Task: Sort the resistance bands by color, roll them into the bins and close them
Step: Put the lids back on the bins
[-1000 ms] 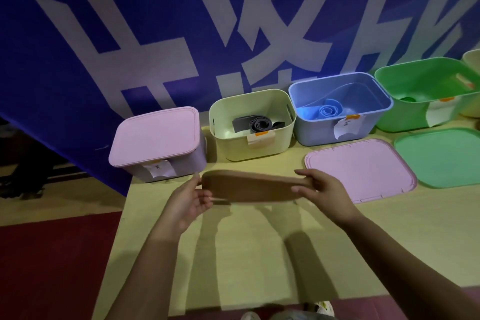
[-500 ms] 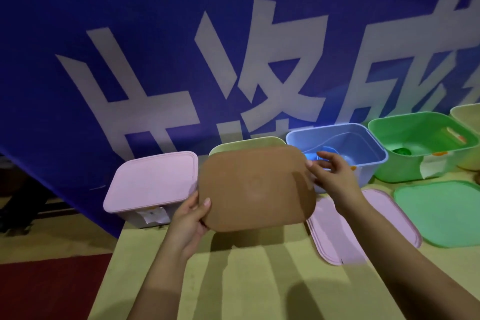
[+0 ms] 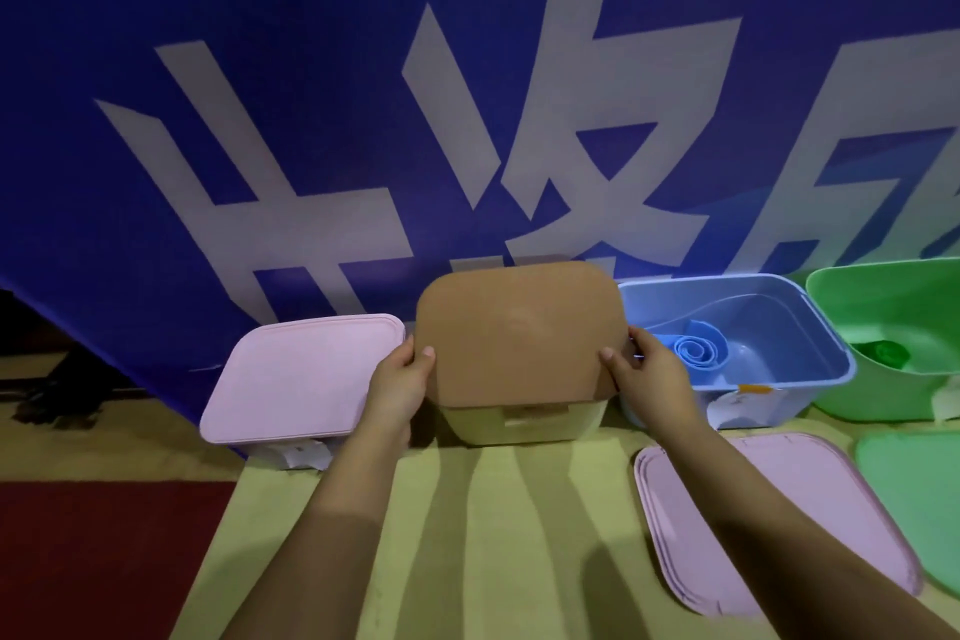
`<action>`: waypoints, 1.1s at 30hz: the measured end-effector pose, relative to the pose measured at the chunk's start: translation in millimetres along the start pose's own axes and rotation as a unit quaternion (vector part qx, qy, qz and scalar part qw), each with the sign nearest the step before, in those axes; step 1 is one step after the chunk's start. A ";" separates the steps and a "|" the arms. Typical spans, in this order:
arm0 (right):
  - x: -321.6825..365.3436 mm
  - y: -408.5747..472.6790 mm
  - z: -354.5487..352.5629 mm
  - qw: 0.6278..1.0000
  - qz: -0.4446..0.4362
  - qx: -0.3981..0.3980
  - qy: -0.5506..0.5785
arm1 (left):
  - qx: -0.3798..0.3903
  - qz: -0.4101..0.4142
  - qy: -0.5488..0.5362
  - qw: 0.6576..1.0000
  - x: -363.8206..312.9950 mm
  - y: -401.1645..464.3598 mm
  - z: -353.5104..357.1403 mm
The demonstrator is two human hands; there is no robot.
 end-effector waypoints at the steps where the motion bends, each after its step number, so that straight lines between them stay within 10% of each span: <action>1: 0.0 3.3 1.1 1.000 -0.003 -0.005 -0.012 | 0.008 -0.002 0.023 1.000 3.7 5.4 3.4; 17: -3.4 23.2 18.9 0.967 -0.084 -0.033 -0.238 | -0.061 0.032 0.130 0.989 14.4 15.2 14.5; 33: -12.7 6.4 25.4 0.944 -0.129 -0.041 -0.299 | -0.173 0.088 0.412 0.890 10.6 -3.4 7.2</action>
Point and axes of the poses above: each hand's wrist, its own y-axis towards the middle knuckle, its own z-axis out of the palm, x = y × z, the point moved 10 cm from there along y, towards the middle knuckle, and after that the axes turned 8 degrees about y, right-handed, at the moved point
